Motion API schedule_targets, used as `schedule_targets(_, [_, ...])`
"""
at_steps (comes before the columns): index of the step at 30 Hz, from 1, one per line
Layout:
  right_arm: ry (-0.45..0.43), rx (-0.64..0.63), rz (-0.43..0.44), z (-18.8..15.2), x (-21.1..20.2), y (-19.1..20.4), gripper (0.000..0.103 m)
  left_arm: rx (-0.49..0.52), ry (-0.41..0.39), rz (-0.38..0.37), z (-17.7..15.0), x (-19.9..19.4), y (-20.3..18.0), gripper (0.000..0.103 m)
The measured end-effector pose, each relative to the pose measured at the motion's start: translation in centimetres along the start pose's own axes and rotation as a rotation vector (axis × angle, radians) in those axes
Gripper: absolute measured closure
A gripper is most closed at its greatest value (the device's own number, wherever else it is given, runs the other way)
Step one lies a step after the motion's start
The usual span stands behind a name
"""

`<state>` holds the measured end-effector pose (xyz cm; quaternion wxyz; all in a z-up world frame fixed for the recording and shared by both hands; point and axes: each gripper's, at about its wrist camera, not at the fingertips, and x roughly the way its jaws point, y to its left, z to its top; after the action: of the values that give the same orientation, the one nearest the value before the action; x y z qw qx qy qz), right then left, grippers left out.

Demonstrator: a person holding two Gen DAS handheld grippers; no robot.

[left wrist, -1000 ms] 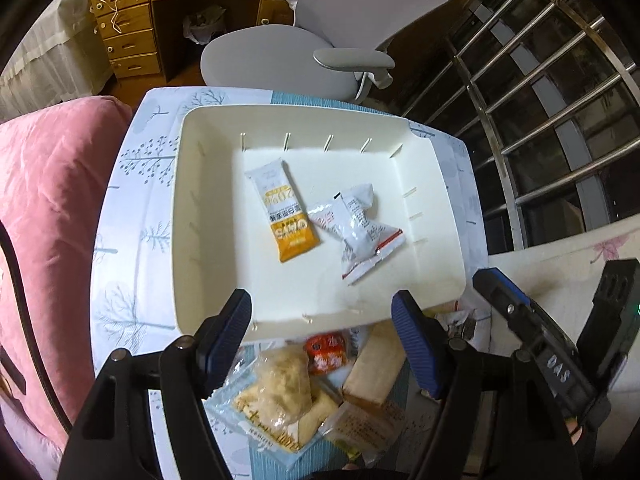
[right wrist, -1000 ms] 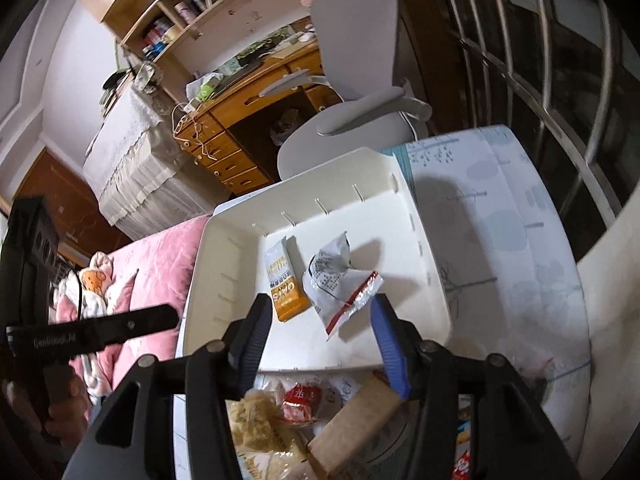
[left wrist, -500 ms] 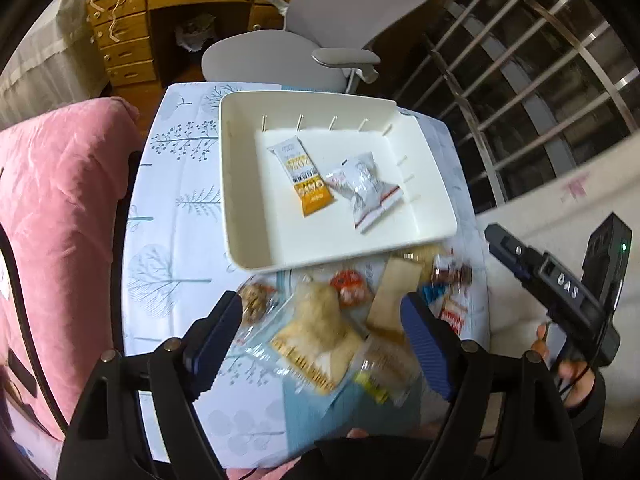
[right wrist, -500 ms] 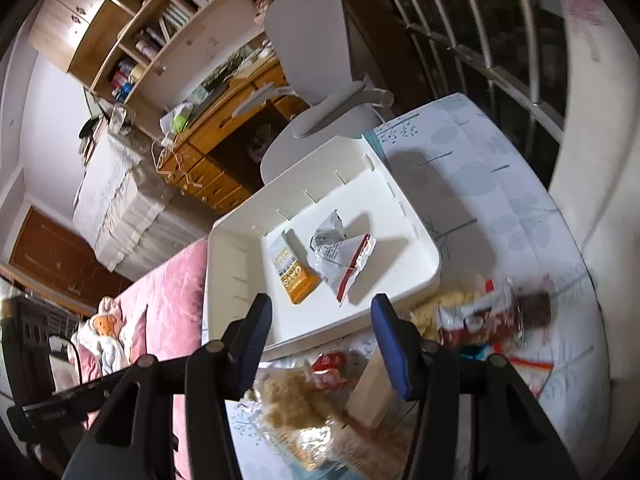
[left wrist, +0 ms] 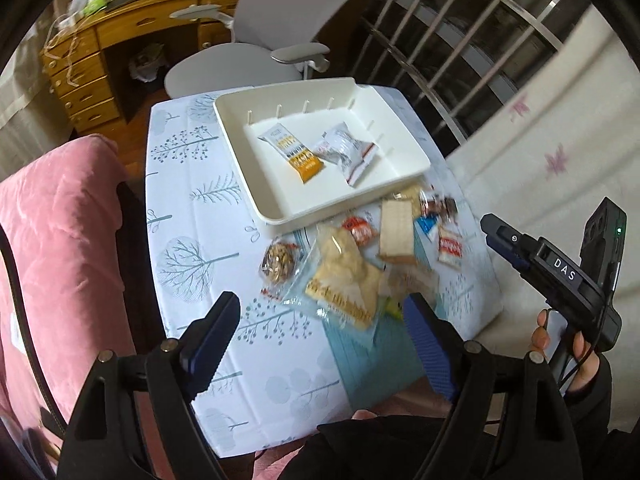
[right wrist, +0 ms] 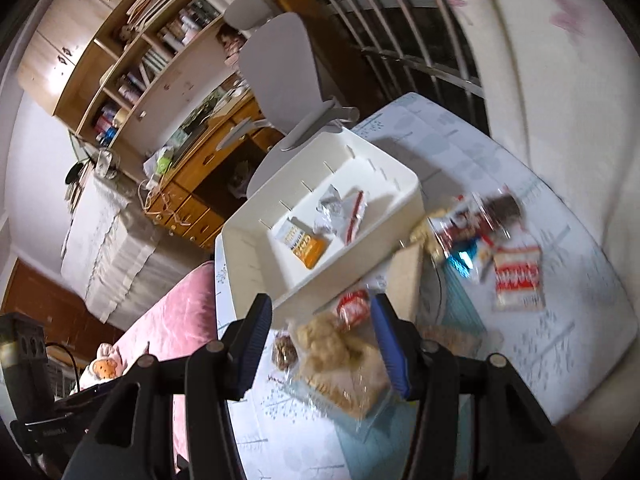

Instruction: Organize snacks

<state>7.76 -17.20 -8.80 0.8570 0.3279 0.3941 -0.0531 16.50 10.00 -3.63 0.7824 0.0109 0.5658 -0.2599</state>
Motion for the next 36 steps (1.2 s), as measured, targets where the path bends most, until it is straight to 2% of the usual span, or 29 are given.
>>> schedule_targets(9, [-0.035, 0.016, -0.094, -6.7, -1.9, -0.6, 0.052, 0.085, 0.062, -0.042, -2.4, 1.2, 0.3, 0.021])
schedule_targets(17, [-0.008, 0.044, -0.174, -9.7, -1.3, -2.8, 0.052, 0.116, 0.127, -0.027, -1.7, 4.6, -0.4, 0.02])
schedule_targets(21, [0.008, 0.015, -0.248, -10.5, -0.5, -3.6, 0.052, 0.109, 0.18, -0.024, -1.3, 7.0, -0.7, 0.02])
schedule_targets(29, [0.049, -0.089, -0.319, -10.5, 1.9, -4.7, 0.052, 0.094, 0.266, 0.006, 0.2, 11.4, -1.6, 0.017])
schedule_targets(36, [0.117, -0.23, -0.334, -9.3, 5.0, -4.7, 0.051, 0.076, 0.327, 0.029, 2.3, 15.4, -2.6, 0.015])
